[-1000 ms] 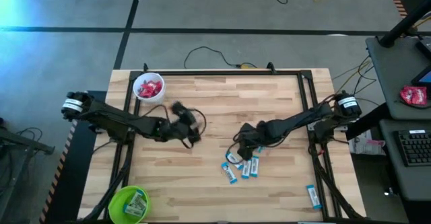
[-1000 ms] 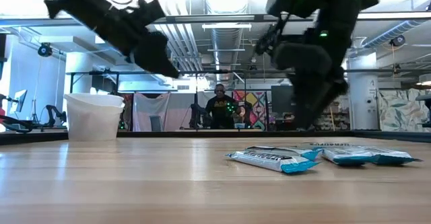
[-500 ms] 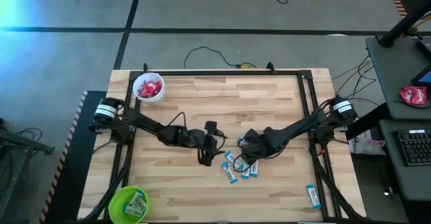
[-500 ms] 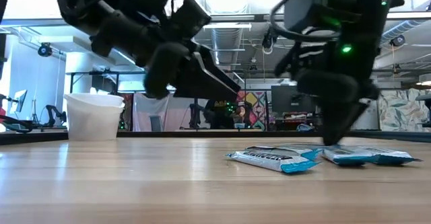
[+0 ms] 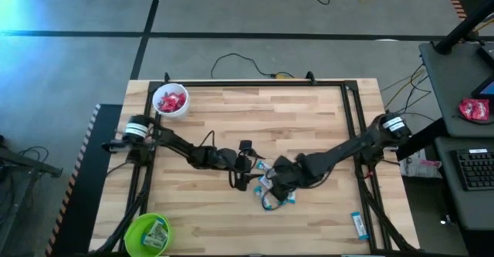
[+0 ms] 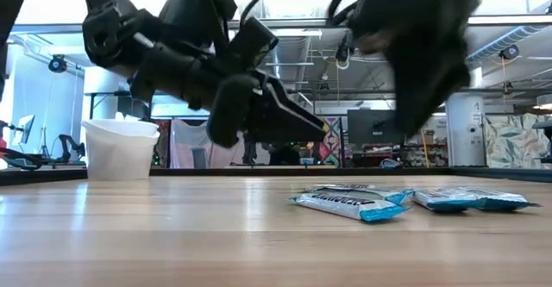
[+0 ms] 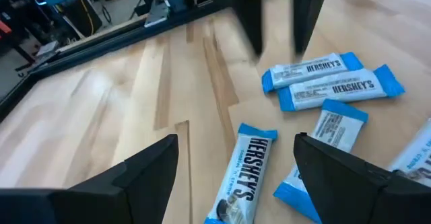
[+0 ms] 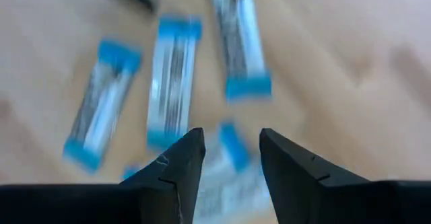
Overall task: Sort candy by brand, put in halloween buckets
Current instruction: Move the blue chocolate bar to the center of the table, then put the blue chocolate bar into the green bucket
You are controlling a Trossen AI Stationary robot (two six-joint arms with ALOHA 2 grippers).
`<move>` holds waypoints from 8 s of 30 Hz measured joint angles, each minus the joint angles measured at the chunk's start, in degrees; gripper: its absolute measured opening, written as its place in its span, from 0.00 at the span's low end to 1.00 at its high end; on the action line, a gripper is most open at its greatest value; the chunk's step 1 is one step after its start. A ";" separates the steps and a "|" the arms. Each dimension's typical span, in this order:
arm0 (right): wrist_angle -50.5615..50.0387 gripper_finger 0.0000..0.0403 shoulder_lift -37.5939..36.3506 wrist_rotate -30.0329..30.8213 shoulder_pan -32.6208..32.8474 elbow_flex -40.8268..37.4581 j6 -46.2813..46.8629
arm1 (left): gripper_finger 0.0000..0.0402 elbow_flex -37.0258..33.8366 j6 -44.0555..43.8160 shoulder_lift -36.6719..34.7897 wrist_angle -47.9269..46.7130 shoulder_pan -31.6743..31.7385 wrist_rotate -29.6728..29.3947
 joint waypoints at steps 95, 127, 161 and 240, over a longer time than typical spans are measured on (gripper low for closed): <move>41.49 0.03 -11.38 17.36 3.23 -27.22 -17.73 | 0.49 6.82 -5.55 11.46 -1.39 11.68 26.24; 45.35 0.03 -11.98 29.01 2.60 -27.18 -27.86 | 0.23 4.44 -13.48 10.68 -5.07 13.00 25.50; 45.37 0.03 -11.93 28.99 2.60 -27.18 -27.64 | 0.25 29.06 -94.13 -30.20 -116.19 -51.66 17.98; 45.37 0.03 -11.89 28.99 2.60 -27.16 -27.64 | 0.62 2.99 13.80 4.36 -17.72 9.67 45.69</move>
